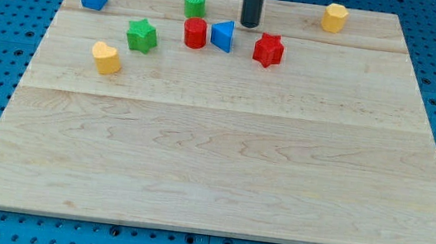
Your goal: Move the red circle bottom diagonally to the yellow heart
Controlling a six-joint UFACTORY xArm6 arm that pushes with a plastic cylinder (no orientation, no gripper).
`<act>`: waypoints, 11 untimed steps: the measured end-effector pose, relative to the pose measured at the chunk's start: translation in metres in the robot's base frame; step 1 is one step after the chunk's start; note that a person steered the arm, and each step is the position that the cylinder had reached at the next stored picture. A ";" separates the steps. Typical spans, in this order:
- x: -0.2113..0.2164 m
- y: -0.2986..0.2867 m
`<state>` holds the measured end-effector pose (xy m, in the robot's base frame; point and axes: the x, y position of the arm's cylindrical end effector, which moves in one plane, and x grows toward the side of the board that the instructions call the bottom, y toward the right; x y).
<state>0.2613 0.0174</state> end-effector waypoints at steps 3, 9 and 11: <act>0.038 -0.017; 0.038 -0.107; 0.112 -0.173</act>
